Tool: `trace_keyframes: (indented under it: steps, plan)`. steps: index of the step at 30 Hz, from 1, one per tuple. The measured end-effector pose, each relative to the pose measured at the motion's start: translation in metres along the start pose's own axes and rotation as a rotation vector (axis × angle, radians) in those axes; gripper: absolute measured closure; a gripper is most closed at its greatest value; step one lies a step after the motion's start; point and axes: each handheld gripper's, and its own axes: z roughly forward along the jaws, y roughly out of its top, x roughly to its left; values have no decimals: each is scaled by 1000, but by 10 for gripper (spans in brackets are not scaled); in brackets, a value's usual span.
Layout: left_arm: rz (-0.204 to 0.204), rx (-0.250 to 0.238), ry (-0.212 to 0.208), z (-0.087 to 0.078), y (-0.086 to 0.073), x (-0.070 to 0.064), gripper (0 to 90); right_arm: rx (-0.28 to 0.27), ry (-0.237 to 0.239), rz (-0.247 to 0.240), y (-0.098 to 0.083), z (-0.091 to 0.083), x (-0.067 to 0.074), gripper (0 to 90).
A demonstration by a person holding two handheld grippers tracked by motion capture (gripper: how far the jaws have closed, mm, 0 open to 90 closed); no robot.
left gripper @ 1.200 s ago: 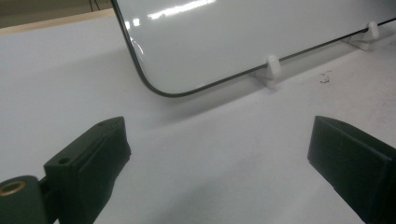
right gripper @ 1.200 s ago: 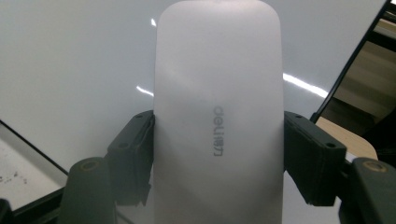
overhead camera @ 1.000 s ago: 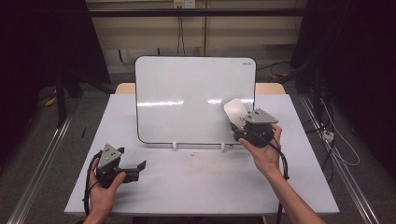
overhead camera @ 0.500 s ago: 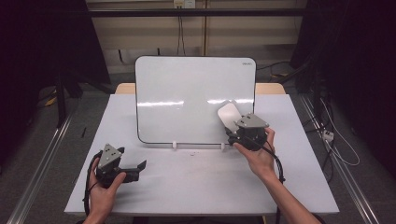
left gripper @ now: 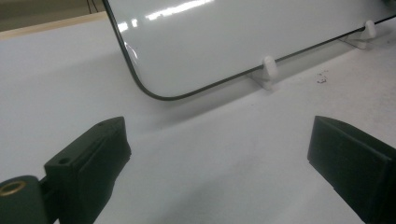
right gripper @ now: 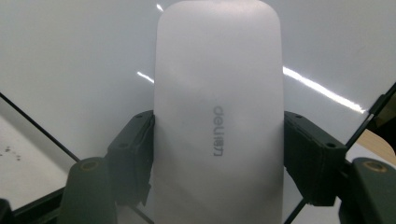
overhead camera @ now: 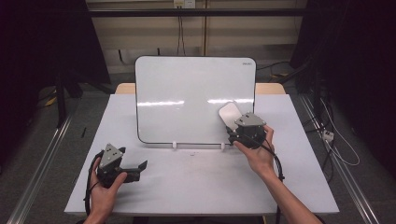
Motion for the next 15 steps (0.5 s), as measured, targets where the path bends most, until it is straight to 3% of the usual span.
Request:
trace_keyframes:
  steps: [15]
  plan:
    - [0, -5, 2, -1, 0, 1, 53, 10, -32, -46, -1, 3, 2, 315]
